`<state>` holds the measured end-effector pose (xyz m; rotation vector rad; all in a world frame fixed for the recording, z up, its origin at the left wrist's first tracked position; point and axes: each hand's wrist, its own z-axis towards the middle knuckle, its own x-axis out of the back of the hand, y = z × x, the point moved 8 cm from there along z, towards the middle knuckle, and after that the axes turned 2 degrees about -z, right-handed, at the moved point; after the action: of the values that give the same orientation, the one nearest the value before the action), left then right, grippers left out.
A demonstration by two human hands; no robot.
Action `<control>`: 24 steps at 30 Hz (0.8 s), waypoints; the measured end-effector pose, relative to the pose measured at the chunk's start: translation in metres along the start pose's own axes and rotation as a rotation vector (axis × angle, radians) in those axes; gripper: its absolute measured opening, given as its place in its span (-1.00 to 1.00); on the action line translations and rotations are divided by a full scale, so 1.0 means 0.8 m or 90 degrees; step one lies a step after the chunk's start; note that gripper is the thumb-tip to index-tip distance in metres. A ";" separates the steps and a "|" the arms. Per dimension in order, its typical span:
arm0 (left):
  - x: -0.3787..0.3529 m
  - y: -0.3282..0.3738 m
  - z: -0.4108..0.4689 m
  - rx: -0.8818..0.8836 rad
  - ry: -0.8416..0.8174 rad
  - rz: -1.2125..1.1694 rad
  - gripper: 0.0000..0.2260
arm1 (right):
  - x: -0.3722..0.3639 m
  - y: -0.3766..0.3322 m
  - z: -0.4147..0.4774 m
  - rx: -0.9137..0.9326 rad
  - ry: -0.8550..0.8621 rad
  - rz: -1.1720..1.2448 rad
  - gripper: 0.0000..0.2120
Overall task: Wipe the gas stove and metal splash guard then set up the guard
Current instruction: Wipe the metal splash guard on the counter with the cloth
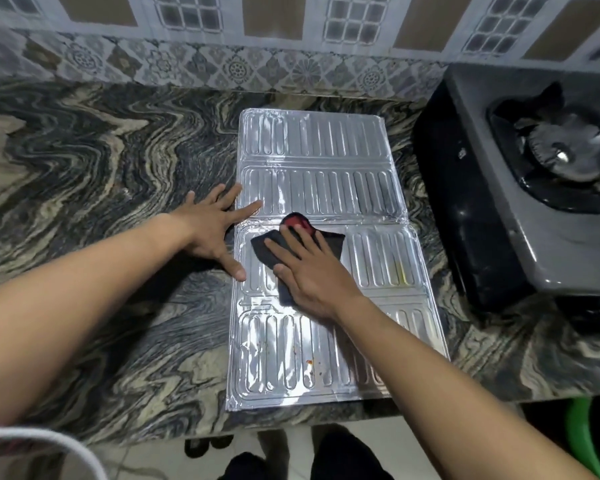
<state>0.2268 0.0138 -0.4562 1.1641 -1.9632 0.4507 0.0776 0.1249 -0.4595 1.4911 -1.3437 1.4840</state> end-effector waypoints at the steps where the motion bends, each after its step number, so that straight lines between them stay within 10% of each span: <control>1: 0.000 0.000 0.000 -0.001 0.000 0.001 0.31 | 0.001 0.013 -0.006 -0.013 0.002 -0.004 -0.50; 12: 0.003 0.003 -0.001 -0.016 0.026 0.019 0.30 | 0.011 0.136 -0.121 -0.319 0.058 0.028 -0.48; 21: -0.010 0.024 -0.052 -0.108 0.142 0.018 -0.06 | 0.009 0.138 -0.122 -0.348 0.068 0.025 -0.49; 24: -0.038 0.025 -0.068 -0.085 0.087 0.036 0.14 | 0.011 0.142 -0.113 -0.354 0.058 0.033 -0.48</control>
<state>0.2424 0.0762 -0.4446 0.9704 -1.8811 0.4113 -0.0587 0.1759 -0.4606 1.0269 -1.5825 1.0662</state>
